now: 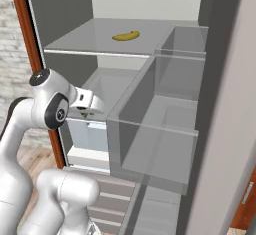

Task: Place the cold items (banana and broccoli) from the fridge in one tupperware on the dining counter. Place the warm items (kebab skewer and hot dog) in the stove area in another tupperware.

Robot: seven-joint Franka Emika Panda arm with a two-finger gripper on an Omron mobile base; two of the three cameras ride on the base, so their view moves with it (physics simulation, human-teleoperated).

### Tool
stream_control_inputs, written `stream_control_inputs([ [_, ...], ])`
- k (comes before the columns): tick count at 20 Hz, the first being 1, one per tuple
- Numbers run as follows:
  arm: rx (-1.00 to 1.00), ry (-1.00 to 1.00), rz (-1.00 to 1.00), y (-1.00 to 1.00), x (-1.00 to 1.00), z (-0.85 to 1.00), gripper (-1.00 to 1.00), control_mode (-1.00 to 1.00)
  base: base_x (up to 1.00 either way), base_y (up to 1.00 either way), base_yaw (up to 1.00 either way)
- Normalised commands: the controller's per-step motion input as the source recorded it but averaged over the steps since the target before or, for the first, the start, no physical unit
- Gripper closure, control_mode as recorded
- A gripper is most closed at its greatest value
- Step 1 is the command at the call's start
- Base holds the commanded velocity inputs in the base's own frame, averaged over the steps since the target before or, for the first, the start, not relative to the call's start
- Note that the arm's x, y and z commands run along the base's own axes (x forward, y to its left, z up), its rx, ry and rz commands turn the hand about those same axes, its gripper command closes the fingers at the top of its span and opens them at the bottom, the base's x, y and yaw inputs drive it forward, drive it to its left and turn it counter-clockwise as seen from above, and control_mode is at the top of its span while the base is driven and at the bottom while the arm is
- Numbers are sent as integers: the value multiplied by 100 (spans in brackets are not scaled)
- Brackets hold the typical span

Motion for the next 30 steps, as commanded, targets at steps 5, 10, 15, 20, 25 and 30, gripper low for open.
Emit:
stream_control_inputs([
  [5,0,0,0,6,-69,20,100,-100,0,0,0],
  [10,0,0,0,2,-68,35,100,-100,0,0,0],
  [15,0,8,-1,17,-55,29,100,-100,0,0,0],
  [20,0,4,-1,7,-6,7,100,100,-23,29,1],
  [25,0,0,0,0,0,0,100,100,-29,72,-52],
  [30,0,0,0,0,0,0,100,100,-40,48,-88],
])
